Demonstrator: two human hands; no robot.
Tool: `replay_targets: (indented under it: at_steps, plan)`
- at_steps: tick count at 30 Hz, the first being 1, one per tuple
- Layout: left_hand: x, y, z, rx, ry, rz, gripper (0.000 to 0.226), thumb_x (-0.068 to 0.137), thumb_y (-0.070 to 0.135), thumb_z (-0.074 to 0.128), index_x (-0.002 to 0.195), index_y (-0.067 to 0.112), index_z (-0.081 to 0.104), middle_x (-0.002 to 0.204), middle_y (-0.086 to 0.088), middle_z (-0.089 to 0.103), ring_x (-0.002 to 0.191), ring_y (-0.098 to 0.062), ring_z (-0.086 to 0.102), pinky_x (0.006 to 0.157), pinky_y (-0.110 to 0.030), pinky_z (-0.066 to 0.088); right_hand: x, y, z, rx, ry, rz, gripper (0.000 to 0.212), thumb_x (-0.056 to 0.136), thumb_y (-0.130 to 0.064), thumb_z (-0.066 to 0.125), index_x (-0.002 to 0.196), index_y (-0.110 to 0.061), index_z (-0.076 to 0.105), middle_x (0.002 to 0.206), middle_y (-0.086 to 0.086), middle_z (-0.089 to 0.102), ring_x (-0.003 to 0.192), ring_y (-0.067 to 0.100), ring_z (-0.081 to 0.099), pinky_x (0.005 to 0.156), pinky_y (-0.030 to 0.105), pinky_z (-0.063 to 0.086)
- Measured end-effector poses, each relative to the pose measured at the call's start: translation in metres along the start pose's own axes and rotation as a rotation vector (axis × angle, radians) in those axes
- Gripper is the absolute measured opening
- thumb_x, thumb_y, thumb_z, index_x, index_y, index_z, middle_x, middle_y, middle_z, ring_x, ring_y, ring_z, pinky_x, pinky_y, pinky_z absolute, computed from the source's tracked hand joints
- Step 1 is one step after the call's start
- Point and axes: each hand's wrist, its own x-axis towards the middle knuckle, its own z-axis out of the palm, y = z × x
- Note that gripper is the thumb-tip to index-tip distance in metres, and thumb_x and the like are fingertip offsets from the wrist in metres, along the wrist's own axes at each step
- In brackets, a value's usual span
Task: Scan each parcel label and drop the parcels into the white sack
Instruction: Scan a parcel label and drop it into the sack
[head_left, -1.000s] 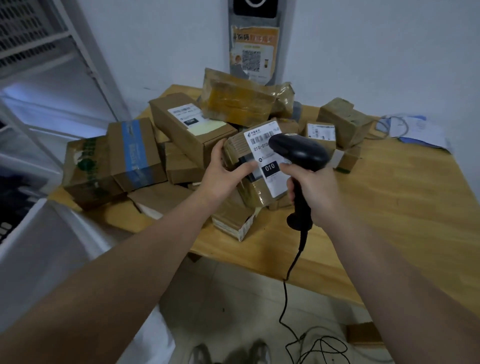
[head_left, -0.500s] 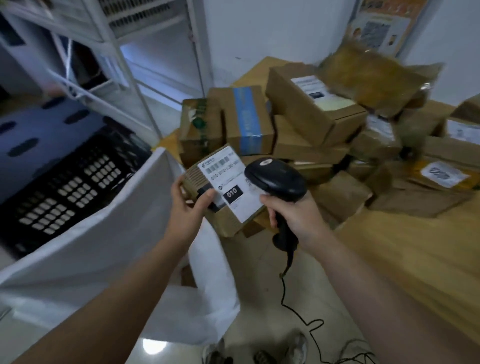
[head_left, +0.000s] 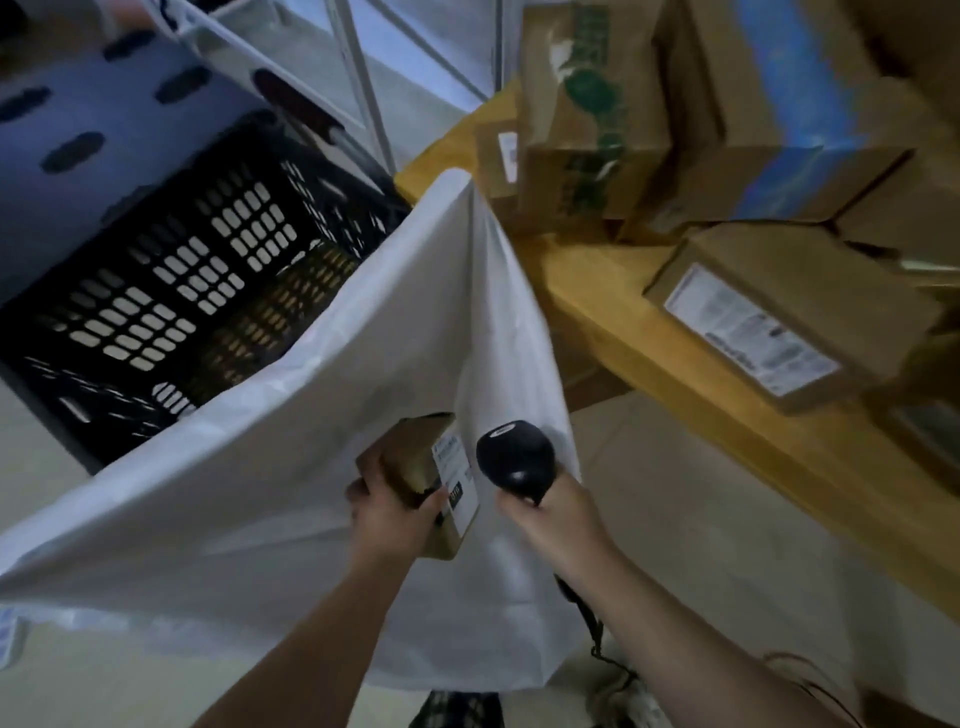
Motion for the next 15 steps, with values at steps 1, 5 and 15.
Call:
replay_targets:
  at_steps: [1, 5, 15]
  plan:
    - [0.013, -0.005, 0.008, 0.054, -0.024, -0.011, 0.097, 0.070, 0.039, 0.082, 0.141, 0.029, 0.018, 0.127, -0.015, 0.035, 0.103, -0.039, 0.053, 0.085, -0.047, 0.052, 0.010, 0.005, 0.012, -0.052, -0.034, 0.005, 0.018, 0.089, -0.022, 0.064, 0.099, -0.025, 0.050, 0.068, -0.015, 0.061, 0.064, 0.001, 0.057, 0.055, 0.019, 0.041]
    - [0.068, -0.030, 0.041, 0.285, -0.123, -0.013, 0.098, 0.071, 0.042, 0.081, 0.142, 0.025, 0.016, 0.128, -0.014, 0.035, 0.098, -0.036, 0.058, 0.076, -0.039, 0.048, 0.044, 0.030, 0.057, -0.172, -0.135, 0.093, 0.037, 0.093, -0.026, 0.057, 0.122, -0.018, 0.035, 0.086, -0.003, 0.056, 0.072, 0.013, 0.057, 0.058, 0.026, 0.042]
    - [0.160, -0.079, 0.135, 0.357, -0.254, 0.042, 0.104, 0.070, 0.051, 0.077, 0.147, 0.026, 0.011, 0.126, -0.016, 0.032, 0.106, -0.038, 0.051, 0.083, -0.044, 0.050, 0.101, 0.086, 0.069, -0.334, 0.083, 0.068, 0.029, 0.095, -0.026, 0.057, 0.119, -0.017, 0.044, 0.075, -0.006, 0.053, 0.061, 0.006, 0.053, 0.047, 0.016, 0.037]
